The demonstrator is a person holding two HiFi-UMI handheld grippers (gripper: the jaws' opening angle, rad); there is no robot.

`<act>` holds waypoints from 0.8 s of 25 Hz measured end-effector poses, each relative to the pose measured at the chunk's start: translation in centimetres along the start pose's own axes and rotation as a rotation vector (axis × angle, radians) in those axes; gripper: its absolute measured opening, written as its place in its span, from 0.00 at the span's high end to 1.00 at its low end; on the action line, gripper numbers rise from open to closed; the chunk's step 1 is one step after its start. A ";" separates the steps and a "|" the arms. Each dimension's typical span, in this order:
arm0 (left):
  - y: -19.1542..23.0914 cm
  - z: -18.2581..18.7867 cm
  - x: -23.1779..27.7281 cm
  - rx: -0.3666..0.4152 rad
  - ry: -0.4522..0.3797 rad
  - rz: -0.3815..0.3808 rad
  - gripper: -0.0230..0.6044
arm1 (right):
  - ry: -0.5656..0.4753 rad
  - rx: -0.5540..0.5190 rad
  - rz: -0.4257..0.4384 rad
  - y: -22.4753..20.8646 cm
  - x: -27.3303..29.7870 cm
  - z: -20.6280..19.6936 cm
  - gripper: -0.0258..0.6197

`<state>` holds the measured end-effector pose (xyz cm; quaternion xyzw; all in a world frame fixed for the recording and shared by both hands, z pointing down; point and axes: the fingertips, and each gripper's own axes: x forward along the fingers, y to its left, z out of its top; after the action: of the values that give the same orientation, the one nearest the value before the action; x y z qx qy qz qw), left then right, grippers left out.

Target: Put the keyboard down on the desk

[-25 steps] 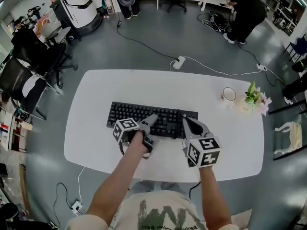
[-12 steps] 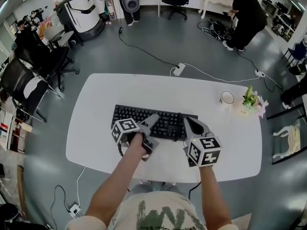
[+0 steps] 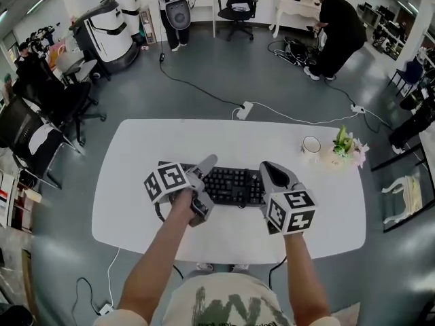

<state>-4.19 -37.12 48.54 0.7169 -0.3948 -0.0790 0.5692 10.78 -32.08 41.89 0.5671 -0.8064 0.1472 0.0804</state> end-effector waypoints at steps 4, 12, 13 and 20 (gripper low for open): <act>-3.2 2.3 -1.0 0.276 -0.042 -0.028 0.42 | -0.021 -0.012 -0.004 0.0 -0.4 1.4 0.96; -7.4 3.9 -2.3 0.712 -0.088 -0.025 0.57 | -0.069 -0.038 -0.005 -0.1 -1.1 3.8 0.96; -7.7 4.0 -2.5 0.750 -0.091 -0.031 0.60 | -0.074 -0.043 -0.005 0.0 -1.2 4.0 0.96; -8.8 4.1 -3.5 1.033 -0.137 0.003 0.77 | -0.107 -0.062 -0.016 -0.1 -1.6 4.9 0.96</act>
<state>-4.69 -37.55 38.21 0.8970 -0.4195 0.0801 0.1141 11.57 -32.30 36.76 0.5777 -0.8092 0.0908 0.0561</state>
